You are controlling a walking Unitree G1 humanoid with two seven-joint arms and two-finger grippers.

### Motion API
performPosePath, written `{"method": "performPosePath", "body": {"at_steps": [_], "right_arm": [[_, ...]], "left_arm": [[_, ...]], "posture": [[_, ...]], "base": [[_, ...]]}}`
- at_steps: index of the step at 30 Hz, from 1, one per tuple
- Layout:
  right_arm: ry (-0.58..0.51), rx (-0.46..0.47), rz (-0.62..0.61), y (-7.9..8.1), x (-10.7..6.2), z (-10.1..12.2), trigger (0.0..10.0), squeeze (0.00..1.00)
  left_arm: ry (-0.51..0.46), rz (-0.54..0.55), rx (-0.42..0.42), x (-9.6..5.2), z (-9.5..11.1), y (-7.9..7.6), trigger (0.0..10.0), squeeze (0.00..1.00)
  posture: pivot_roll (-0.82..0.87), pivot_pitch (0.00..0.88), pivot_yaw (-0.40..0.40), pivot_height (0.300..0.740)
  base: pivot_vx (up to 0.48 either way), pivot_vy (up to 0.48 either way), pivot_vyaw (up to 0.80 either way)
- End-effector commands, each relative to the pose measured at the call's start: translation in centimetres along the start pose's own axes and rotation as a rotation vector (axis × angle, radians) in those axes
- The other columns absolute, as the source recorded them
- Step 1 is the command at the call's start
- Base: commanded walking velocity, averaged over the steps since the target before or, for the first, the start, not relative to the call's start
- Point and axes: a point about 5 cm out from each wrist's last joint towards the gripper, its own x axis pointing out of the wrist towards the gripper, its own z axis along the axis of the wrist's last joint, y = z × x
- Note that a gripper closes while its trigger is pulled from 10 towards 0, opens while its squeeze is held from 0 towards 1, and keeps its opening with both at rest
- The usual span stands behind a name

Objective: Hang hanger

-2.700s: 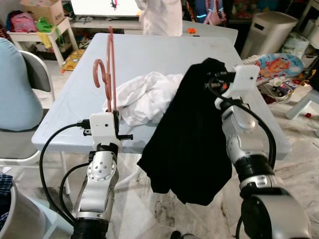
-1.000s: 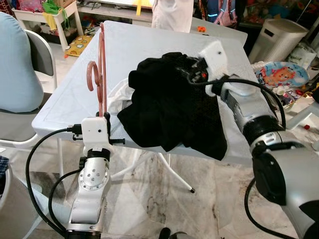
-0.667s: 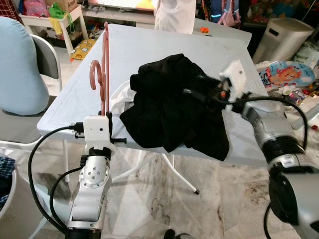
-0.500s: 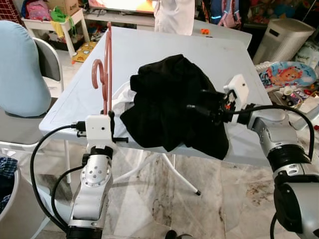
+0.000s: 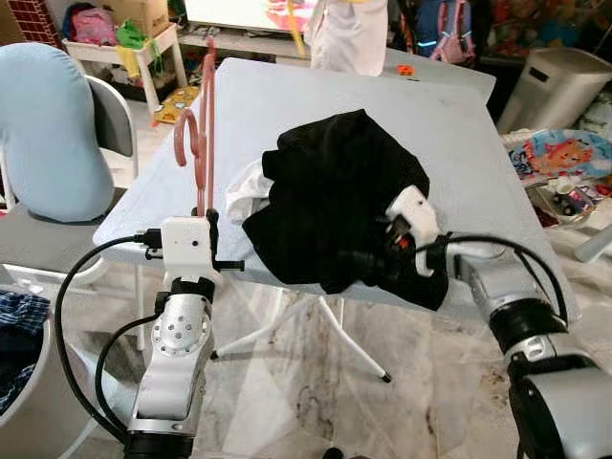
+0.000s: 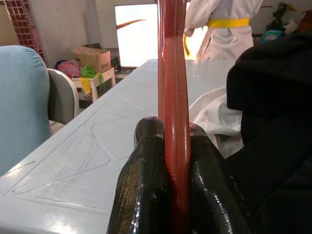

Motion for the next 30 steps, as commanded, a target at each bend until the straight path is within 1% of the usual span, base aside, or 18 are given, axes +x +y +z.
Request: {"method": "performPosePath", "body": {"at_steps": [1,2,3,7,8,10,13,14,15,16,18,20,23,24,26,28,29,30], "right_arm": [[-0.049,-0.021,-0.077,-1.2,-0.7,1.4,10.0,1.0],[-0.094,-0.011,-0.154,-1.9,-0.9,2.2,10.0,1.0],[-0.12,-0.003,-0.2,-2.3,-1.1,2.7,10.0,1.0],[-0.148,-0.018,-0.224,-2.7,-1.6,3.3,10.0,1.0],[-0.157,-0.034,-0.18,-2.7,-2.3,3.7,10.0,1.0],[-0.153,-0.051,-0.153,-2.7,-2.8,3.8,10.0,1.0],[-0.104,-0.094,-0.094,-2.8,-4.2,3.5,10.0,1.0],[-0.102,-0.092,-0.086,-3.0,-4.9,3.5,10.0,1.0],[-0.102,-0.092,-0.086,-3.0,-4.9,3.5,10.0,1.0],[-0.095,-0.09,-0.078,-3.2,-5.8,3.5,10.0,1.0],[-0.09,-0.092,-0.077,-3.3,-6.1,3.5,10.0,1.0],[-0.08,-0.089,-0.06,-3.5,-7.5,3.4,10.0,1.0],[-0.067,-0.079,-0.001,-3.0,-8.2,3.0,10.0,1.0],[-0.051,-0.06,0.065,-2.3,-8.4,2.5,10.0,1.0],[-0.045,-0.054,0.084,-2.1,-8.4,2.3,10.0,1.0],[-0.013,-0.048,0.135,-1.1,-7.9,1.3,10.0,1.0],[-0.003,-0.031,0.18,-0.1,-7.2,0.6,10.0,1.0],[-0.012,-0.015,0.204,0.4,-6.6,0.4,10.0,1.0]], "left_arm": [[0.015,-0.008,0.004,-0.1,-0.3,-0.2,10.0,0.0],[0.016,-0.009,0.002,-0.1,-0.3,-0.3,10.0,0.0],[0.015,-0.011,0.001,-0.1,-0.3,-0.4,10.0,0.0],[0.014,-0.014,-0.001,0.0,-0.3,-0.5,10.0,0.0],[0.013,-0.012,-0.002,0.0,-0.2,-0.5,10.0,0.0],[0.012,-0.011,-0.002,0.0,-0.2,-0.5,10.0,0.0],[0.016,-0.009,0.0,-0.1,-0.4,-0.4,10.0,0.0],[0.016,-0.008,0.0,-0.1,-0.4,-0.4,10.0,0.0],[0.016,-0.008,0.0,-0.1,-0.4,-0.4,10.0,0.0],[0.017,-0.008,0.0,-0.1,-0.4,-0.4,10.0,0.0],[0.017,-0.008,0.0,-0.1,-0.4,-0.4,10.0,0.0],[0.018,-0.008,-0.003,-0.1,-0.4,-0.5,10.0,0.0],[0.018,-0.011,-0.004,-0.1,-0.4,-0.6,10.0,0.0],[0.019,-0.013,-0.004,-0.1,-0.4,-0.6,10.0,0.0],[0.02,-0.013,-0.004,-0.1,-0.5,-0.6,10.0,0.0],[0.019,-0.014,-0.005,-0.1,-0.4,-0.6,10.0,0.0],[0.018,-0.016,-0.005,-0.1,-0.4,-0.6,10.0,0.0],[0.019,-0.016,-0.005,0.0,-0.4,-0.6,10.0,0.0]], "posture": [[0.12,0.071,-0.053,0.74],[0.12,0.07,-0.052,0.74],[0.12,0.07,-0.052,0.74],[0.11,0.07,-0.053,0.74],[0.11,0.07,-0.053,0.74],[0.11,0.07,-0.053,0.74],[0.11,0.073,-0.053,0.74],[0.11,0.073,-0.053,0.74],[0.11,0.073,-0.053,0.74],[0.11,0.074,-0.054,0.74],[0.11,0.074,-0.054,0.74],[0.11,0.075,-0.053,0.74],[0.1,0.076,-0.051,0.74],[0.1,0.076,-0.05,0.74],[0.1,0.076,-0.05,0.74],[0.1,0.077,-0.048,0.74],[0.1,0.077,-0.047,0.74],[0.1,0.077,-0.046,0.74]], "base": [[0.0,0.0,0.0],[0.0,0.0,0.0],[0.0,0.0,0.0],[0.0,0.0,0.0],[0.0,0.0,0.0],[0.0,0.0,0.0],[0.0,0.0,0.0],[0.0,0.0,0.0],[0.0,0.0,0.0],[0.0,0.0,0.0],[0.0,0.0,0.0],[0.0,0.0,0.0],[0.0,0.0,0.0],[0.0,0.0,0.0],[0.0,0.0,0.0],[0.0,0.0,0.0],[0.0,0.0,0.0],[0.0,0.0,0.0]]}}
